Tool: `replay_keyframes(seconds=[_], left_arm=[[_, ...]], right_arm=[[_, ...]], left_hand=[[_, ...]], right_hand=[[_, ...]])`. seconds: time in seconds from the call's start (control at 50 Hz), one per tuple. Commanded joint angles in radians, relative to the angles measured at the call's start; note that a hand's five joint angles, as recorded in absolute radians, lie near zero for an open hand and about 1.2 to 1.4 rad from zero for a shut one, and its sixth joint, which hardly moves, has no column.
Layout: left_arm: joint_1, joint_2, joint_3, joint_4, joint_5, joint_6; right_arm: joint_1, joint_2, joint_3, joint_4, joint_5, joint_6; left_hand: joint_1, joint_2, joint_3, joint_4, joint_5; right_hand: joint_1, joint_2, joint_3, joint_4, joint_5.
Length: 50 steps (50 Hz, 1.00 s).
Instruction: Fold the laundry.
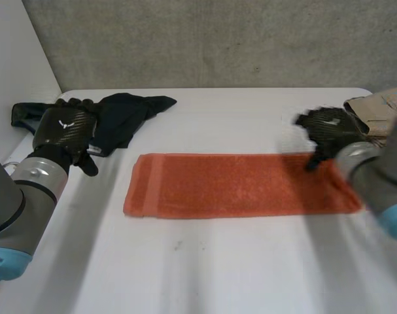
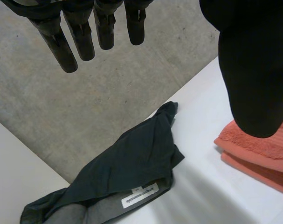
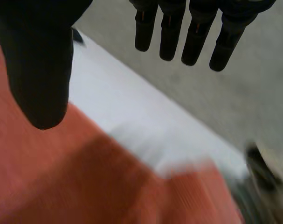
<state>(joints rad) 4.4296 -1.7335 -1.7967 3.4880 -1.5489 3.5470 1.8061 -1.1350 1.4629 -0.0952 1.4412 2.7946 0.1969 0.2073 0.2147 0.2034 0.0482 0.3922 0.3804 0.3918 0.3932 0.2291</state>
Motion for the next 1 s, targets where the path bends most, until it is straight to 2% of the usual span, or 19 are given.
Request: replay_keyframes(seconds=[0.02, 0.24, 0.3, 0.32, 0.34, 0.36, 0.46, 0.52, 0.62, 0.7, 0.72, 0.82, 0.88, 1.0], left_arm=[[-0.006, -0.011, -0.003, 0.013, 0.001, -0.023], [-0.036, -0.029, -0.004, 0.022, 0.001, -0.023], [-0.035, -0.031, -0.004, 0.022, 0.001, -0.023], [-0.033, -0.031, -0.004, 0.022, 0.001, -0.023], [-0.033, -0.031, -0.004, 0.022, 0.001, -0.023], [-0.033, -0.032, -0.004, 0.022, 0.001, -0.023], [-0.032, -0.031, -0.009, 0.022, 0.001, -0.023], [-0.033, -0.031, -0.009, 0.020, 0.001, -0.023], [-0.033, -0.020, -0.009, 0.020, 0.001, -0.023], [-0.030, -0.001, -0.012, 0.017, 0.001, -0.025], [-0.030, 0.005, -0.013, 0.016, 0.000, -0.025], [-0.015, 0.034, -0.042, 0.013, 0.001, -0.025], [-0.001, 0.046, -0.056, 0.013, 0.001, -0.025], [0.020, 0.049, -0.081, 0.014, 0.003, -0.023]], right_arm=[[-0.155, 0.121, -0.035, 0.048, -0.125, -0.024], [-0.171, 0.227, -0.125, -0.007, -0.122, -0.072], [-0.171, 0.239, -0.130, -0.038, -0.105, -0.135], [-0.169, 0.242, -0.131, -0.046, -0.099, -0.153], [-0.168, 0.250, -0.133, -0.058, -0.084, -0.190], [-0.166, 0.251, -0.136, -0.061, -0.076, -0.207], [-0.159, 0.241, -0.153, -0.069, -0.004, -0.325], [-0.125, 0.210, -0.165, -0.077, 0.010, -0.375], [0.053, 0.155, -0.223, -0.084, -0.002, -0.403], [0.168, 0.162, -0.237, -0.135, -0.100, -0.415], [0.206, 0.167, -0.233, -0.167, -0.158, -0.425], [0.381, 0.245, -0.245, -0.247, -0.321, -0.440], [0.458, 0.314, -0.253, -0.268, -0.381, -0.445], [0.561, 0.455, -0.305, -0.270, -0.394, -0.471]], left_hand=[[-0.022, -0.033, -0.040, -0.029, -0.048], [-0.022, -0.033, -0.040, -0.029, -0.048], [-0.022, -0.033, -0.040, -0.029, -0.048], [-0.022, -0.033, -0.040, -0.029, -0.048], [-0.022, -0.033, -0.040, -0.029, -0.048], [-0.022, -0.033, -0.040, -0.029, -0.048], [-0.022, -0.033, -0.040, -0.029, -0.048], [-0.022, -0.033, -0.040, -0.029, -0.048], [-0.022, -0.033, -0.040, -0.029, -0.048], [-0.022, -0.033, -0.040, -0.029, -0.048], [-0.022, -0.033, -0.040, -0.029, -0.048], [-0.022, -0.033, -0.040, -0.029, -0.048], [-0.022, -0.033, -0.040, -0.029, -0.048], [-0.022, -0.033, -0.040, -0.029, -0.048]], right_hand=[[0.153, 0.165, 0.154, 0.152, 0.142], [0.268, 0.280, 0.269, 0.267, 0.257], [0.394, 0.406, 0.394, 0.393, 0.382], [0.461, 0.473, 0.462, 0.460, 0.450], [0.802, 0.814, 0.802, 0.801, 0.791], [1.002, 1.014, 1.002, 1.001, 0.991], [1.004, 1.016, 1.004, 1.003, 0.993], [1.004, 1.016, 1.004, 1.003, 0.993], [1.004, 1.016, 1.004, 1.003, 0.993], [1.004, 1.016, 1.004, 1.003, 0.993], [1.004, 1.016, 1.004, 1.003, 0.993], [1.004, 1.016, 1.004, 1.003, 0.993], [1.004, 1.016, 1.004, 1.003, 0.993], [1.004, 1.016, 1.004, 1.003, 0.993]])
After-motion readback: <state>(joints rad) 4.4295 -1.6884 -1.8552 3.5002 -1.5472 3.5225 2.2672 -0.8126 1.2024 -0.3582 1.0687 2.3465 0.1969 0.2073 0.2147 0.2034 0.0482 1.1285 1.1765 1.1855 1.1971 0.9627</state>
